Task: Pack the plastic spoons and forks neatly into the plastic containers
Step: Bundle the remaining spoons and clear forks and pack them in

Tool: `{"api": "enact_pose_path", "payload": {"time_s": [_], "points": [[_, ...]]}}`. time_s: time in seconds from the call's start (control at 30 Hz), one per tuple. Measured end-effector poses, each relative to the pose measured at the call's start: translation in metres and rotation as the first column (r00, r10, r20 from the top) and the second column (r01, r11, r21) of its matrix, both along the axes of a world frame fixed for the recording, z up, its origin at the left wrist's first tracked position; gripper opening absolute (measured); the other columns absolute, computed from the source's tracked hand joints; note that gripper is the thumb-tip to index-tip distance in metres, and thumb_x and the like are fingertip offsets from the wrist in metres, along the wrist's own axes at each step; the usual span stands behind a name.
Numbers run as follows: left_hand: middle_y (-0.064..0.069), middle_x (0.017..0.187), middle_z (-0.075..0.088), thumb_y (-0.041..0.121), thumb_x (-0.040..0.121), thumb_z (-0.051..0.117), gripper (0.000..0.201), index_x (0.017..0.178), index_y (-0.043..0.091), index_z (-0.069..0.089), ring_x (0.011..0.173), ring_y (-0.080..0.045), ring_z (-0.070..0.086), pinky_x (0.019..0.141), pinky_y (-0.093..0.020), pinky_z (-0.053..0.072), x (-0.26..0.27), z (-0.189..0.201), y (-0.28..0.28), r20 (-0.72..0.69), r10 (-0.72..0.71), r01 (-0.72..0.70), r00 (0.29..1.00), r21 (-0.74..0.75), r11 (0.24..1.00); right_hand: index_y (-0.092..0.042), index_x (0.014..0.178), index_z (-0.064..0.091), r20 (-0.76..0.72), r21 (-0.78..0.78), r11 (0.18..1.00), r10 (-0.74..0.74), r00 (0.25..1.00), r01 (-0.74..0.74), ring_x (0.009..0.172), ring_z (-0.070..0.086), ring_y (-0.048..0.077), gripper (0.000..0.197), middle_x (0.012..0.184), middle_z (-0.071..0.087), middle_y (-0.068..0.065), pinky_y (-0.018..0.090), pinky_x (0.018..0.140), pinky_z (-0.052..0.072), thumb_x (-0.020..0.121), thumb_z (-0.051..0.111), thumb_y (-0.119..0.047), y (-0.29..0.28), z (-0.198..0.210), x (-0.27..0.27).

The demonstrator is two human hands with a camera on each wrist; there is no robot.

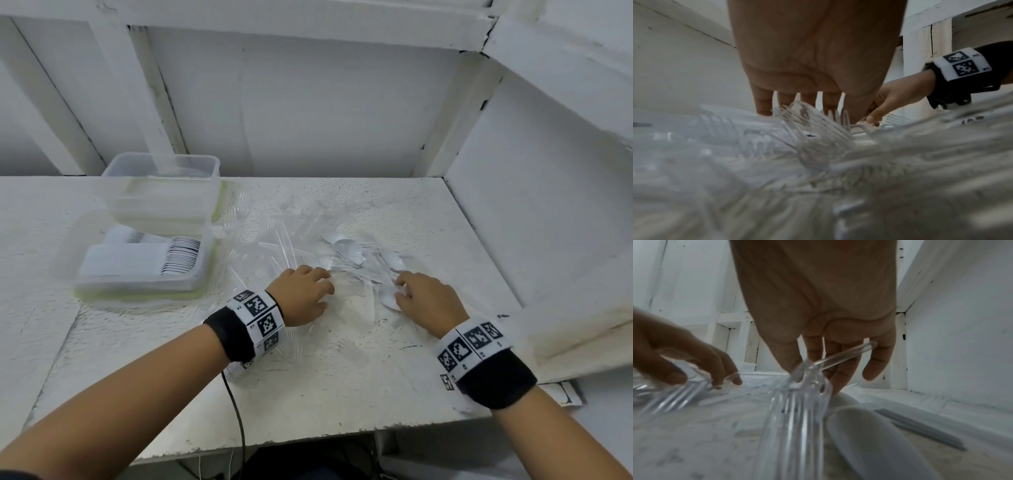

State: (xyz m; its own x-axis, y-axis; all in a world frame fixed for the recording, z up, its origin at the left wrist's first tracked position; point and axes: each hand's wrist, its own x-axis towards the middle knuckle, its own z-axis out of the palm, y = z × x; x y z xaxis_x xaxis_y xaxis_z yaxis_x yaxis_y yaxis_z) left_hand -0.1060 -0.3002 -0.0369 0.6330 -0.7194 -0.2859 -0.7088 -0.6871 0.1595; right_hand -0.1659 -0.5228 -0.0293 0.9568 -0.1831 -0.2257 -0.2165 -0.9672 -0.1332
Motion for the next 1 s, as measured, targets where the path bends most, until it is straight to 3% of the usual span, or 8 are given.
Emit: {"api": "enact_pose_path", "payload": {"time_s": [0.3,0.43,0.6,0.77,0.83,0.9,1.0], "points": [[0.005,0.151,0.026,0.029,0.097,0.040,0.040,0.137,0.023,0.040,0.137,-0.020,0.026,0.107,-0.035,0.026,0.001,0.002,0.011,0.011,-0.006,0.006,1.000,-0.004,1.000,-0.032,0.119,0.060,0.057,-0.075,0.995,-0.060,0.997,0.064,0.114,0.051,0.019,0.028,0.118,0.061,-0.004,0.042,0.096,0.032,0.094,0.047,-0.032,-0.028,0.020,0.014],[0.005,0.152,0.026,0.027,0.097,0.040,0.041,0.137,0.022,0.039,0.137,-0.019,0.026,0.108,-0.034,0.026,0.003,0.002,0.016,0.022,0.012,-0.012,1.000,-0.009,1.000,-0.031,0.120,0.059,0.055,-0.120,0.988,-0.087,0.995,0.093,0.111,0.054,0.018,0.029,0.119,0.061,-0.004,0.044,0.100,0.025,0.094,0.044,-0.031,-0.027,0.025,0.015],[0.001,0.146,0.033,0.025,0.096,0.041,0.039,0.135,0.020,0.042,0.132,-0.020,0.033,0.104,-0.032,0.029,0.003,-0.001,0.019,0.044,0.065,-0.062,0.997,-0.062,0.996,-0.028,0.122,0.053,-0.005,-0.152,0.988,0.037,0.999,-0.037,0.106,0.058,0.017,0.031,0.114,0.062,-0.006,0.038,0.096,0.028,0.096,0.042,-0.038,0.001,0.027,0.002],[-0.001,0.145,0.034,0.030,0.097,0.040,0.038,0.134,0.020,0.044,0.131,-0.021,0.034,0.106,-0.032,0.027,0.001,-0.004,0.021,0.042,0.088,-0.083,0.995,-0.112,0.990,-0.031,0.121,0.057,-0.129,0.010,0.989,0.149,0.980,-0.148,0.112,0.052,0.015,0.038,0.115,0.058,-0.006,0.044,0.102,0.028,0.095,0.038,-0.051,0.036,0.009,-0.009],[-0.002,0.144,0.036,0.031,0.098,0.039,0.038,0.134,0.019,0.045,0.130,-0.020,0.035,0.105,-0.031,0.028,0.002,-0.004,0.022,0.042,0.087,-0.082,0.995,-0.122,0.989,-0.031,0.112,0.062,-0.096,0.115,0.985,0.143,0.985,-0.132,0.105,0.055,0.015,0.031,0.106,0.059,-0.007,0.042,0.100,0.033,0.096,0.039,-0.045,0.036,0.005,-0.011],[-0.002,0.143,0.037,0.031,0.098,0.039,0.038,0.133,0.019,0.046,0.130,-0.020,0.036,0.105,-0.030,0.028,0.003,-0.004,0.023,0.036,0.091,-0.086,0.995,-0.129,0.988,-0.024,0.104,0.065,0.031,0.185,0.980,0.064,0.997,-0.068,0.095,0.058,0.017,0.024,0.100,0.062,-0.003,0.037,0.092,0.043,0.096,0.044,-0.032,0.024,0.004,-0.013],[-0.001,0.141,0.039,0.031,0.098,0.039,0.037,0.132,0.019,0.047,0.128,-0.020,0.037,0.104,-0.030,0.030,0.005,-0.002,0.023,0.009,0.090,-0.088,0.996,-0.137,0.987,-0.014,0.109,0.060,0.184,0.217,0.971,-0.139,0.973,0.098,0.095,0.056,0.024,0.020,0.107,0.059,0.010,0.034,0.083,0.047,0.091,0.051,-0.016,-0.006,0.006,-0.016]]}}
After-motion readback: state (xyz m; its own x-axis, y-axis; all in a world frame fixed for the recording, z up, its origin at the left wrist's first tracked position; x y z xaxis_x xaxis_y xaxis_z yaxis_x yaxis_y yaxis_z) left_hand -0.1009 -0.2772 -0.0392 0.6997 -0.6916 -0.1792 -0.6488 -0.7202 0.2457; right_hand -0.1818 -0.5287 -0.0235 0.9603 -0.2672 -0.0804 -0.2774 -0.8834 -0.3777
